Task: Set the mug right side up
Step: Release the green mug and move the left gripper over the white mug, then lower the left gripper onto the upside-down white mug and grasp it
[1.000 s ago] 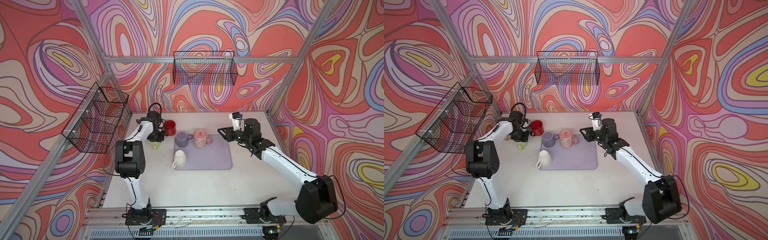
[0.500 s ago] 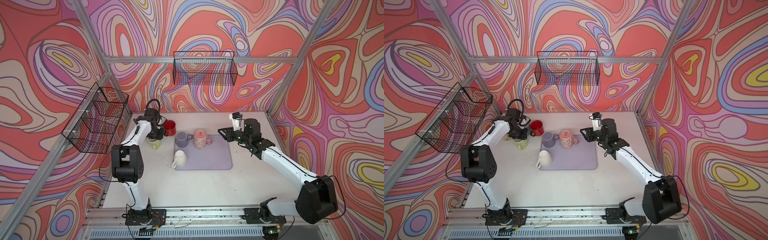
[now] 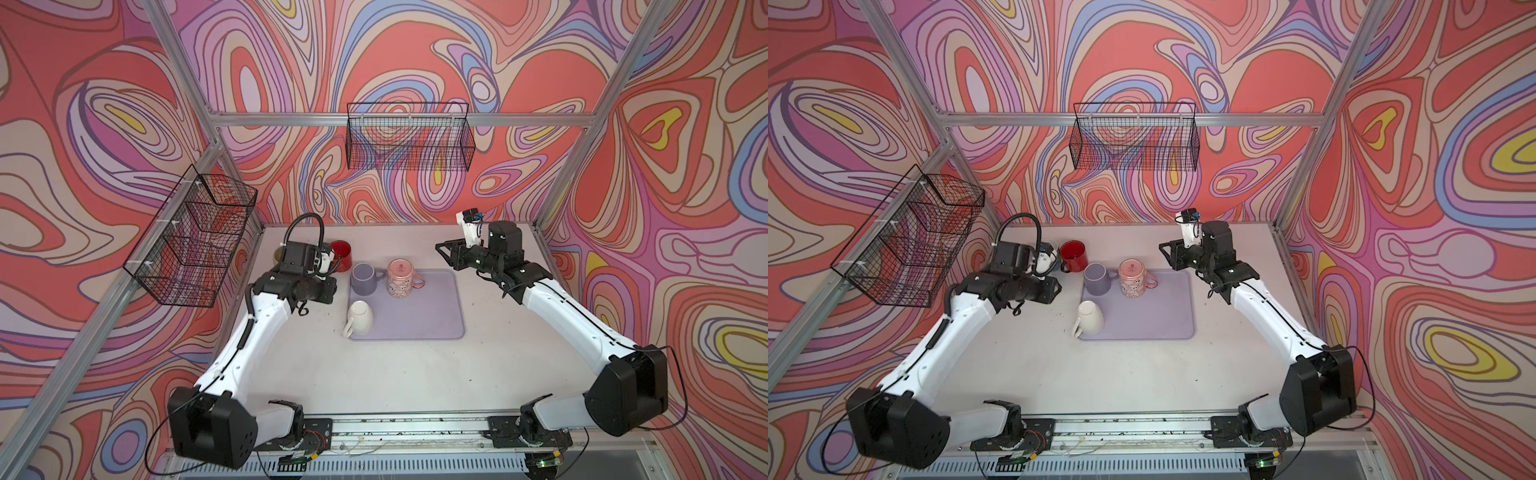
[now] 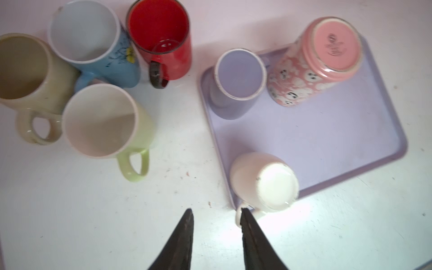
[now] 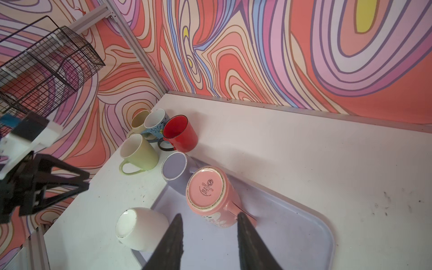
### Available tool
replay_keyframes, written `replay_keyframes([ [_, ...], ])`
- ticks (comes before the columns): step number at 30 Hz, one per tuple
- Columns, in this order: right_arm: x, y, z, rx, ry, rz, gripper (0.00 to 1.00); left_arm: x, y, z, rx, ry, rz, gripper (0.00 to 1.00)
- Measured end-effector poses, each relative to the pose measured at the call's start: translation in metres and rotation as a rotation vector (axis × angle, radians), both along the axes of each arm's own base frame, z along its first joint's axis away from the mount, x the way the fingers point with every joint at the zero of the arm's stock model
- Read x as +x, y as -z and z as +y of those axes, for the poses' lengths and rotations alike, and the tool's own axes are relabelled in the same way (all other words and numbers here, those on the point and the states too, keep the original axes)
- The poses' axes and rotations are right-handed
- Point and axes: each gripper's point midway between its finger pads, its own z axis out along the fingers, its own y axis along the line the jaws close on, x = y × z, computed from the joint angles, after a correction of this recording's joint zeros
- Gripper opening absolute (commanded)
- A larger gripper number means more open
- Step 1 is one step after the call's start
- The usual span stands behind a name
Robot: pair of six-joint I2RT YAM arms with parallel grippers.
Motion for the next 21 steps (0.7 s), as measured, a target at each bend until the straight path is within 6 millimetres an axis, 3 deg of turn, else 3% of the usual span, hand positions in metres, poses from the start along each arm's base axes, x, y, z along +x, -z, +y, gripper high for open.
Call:
replay_keyframes([
  [3,0.003,0.008,0.001,-0.011,0.0,0.021,0.39,-0.021,0.004,-0.017,-0.057,0.015,-0.007,0.37],
  [6,0.004,0.014,0.001,-0.018,-0.001,0.042,0.39,-0.03,0.016,-0.021,-0.082,-0.02,0.009,0.36],
  [13,0.004,0.016,0.001,-0.021,-0.002,0.046,0.39,-0.052,0.078,-0.026,-0.071,-0.08,0.118,0.35],
  [16,0.003,0.017,0.001,-0.023,-0.006,0.045,0.39,-0.051,0.091,-0.028,-0.064,-0.099,0.14,0.34],
  [21,0.005,0.024,0.003,-0.026,-0.012,0.061,0.39,-0.035,0.095,-0.033,-0.083,-0.107,0.086,0.35],
])
